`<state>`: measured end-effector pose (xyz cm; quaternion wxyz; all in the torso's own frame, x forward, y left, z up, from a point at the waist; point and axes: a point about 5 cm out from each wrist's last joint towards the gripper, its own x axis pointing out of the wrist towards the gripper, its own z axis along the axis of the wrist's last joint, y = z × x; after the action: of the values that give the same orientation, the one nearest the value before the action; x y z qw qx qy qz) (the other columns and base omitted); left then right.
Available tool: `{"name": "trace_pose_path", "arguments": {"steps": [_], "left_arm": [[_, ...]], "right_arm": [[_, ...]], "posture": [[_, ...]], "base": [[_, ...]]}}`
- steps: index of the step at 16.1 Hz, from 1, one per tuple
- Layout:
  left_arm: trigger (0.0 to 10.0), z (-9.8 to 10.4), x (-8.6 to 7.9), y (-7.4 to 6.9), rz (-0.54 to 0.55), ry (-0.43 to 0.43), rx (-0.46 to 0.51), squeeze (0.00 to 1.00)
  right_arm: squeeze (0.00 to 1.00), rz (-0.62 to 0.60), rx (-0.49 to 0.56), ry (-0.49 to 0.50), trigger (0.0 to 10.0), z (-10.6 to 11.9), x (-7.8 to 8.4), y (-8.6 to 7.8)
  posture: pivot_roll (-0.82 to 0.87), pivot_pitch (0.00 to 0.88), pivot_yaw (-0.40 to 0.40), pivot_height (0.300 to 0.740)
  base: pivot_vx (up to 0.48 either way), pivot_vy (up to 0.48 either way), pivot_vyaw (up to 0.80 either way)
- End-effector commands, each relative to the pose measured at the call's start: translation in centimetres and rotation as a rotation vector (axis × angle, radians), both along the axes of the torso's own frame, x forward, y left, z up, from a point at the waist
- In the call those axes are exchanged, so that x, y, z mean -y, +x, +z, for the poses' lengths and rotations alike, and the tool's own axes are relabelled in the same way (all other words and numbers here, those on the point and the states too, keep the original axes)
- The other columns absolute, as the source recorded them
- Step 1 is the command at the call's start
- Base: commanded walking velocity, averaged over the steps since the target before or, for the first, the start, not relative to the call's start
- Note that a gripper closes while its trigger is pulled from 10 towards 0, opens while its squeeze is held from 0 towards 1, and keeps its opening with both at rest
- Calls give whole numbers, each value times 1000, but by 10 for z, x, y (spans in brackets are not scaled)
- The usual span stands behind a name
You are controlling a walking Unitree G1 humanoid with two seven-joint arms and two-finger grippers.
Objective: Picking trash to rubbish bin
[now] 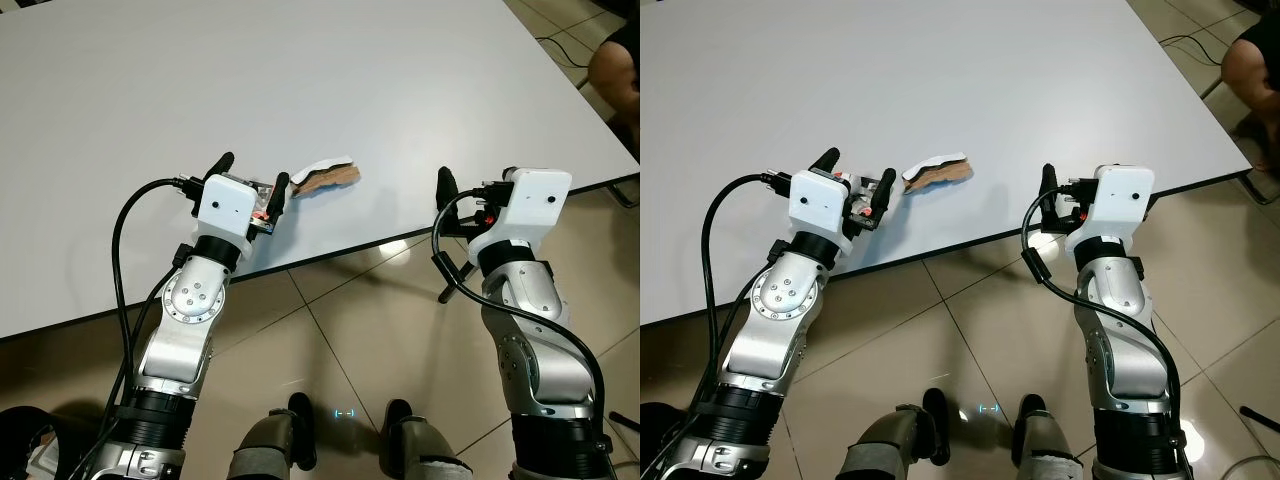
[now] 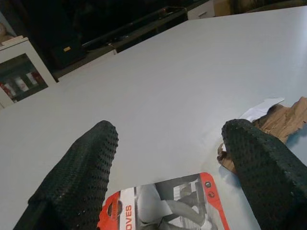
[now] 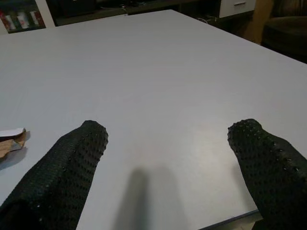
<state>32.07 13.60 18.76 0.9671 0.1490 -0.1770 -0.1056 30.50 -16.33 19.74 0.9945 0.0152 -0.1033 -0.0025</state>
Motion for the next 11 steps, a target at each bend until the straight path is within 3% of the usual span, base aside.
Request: {"name": "trace_pose_path", "arguments": {"steps": [1, 3, 6, 8, 11], "left_arm": [[10000, -2, -5, 0, 5, 13, -13, 0], [10000, 7, -11, 6, 32, 27, 18, 0], [10000, 36, -27, 30, 89, 69, 78, 0], [10000, 44, -32, 52, 42, 116, -2, 0], [10000, 38, -24, 65, -68, 217, -93, 0]], "right_arm": [[0, 11, -9, 0, 10000, -1, -3, -2], [0, 11, -9, -2, 10000, 0, -3, 0], [0, 9, -7, -14, 10000, 3, 0, 1], [0, 6, -2, -19, 10000, 6, 4, 3], [0, 16, -3, -15, 10000, 8, 5, 4]], "posture": [[26, 344, 94, 740], [28, 356, 92, 740], [28, 364, 94, 740], [30, 367, 97, 740], [17, 374, 98, 740]], "base": [[0, 0, 0], [0, 0, 0], [0, 0, 0], [0, 0, 0], [0, 0, 0]]}}
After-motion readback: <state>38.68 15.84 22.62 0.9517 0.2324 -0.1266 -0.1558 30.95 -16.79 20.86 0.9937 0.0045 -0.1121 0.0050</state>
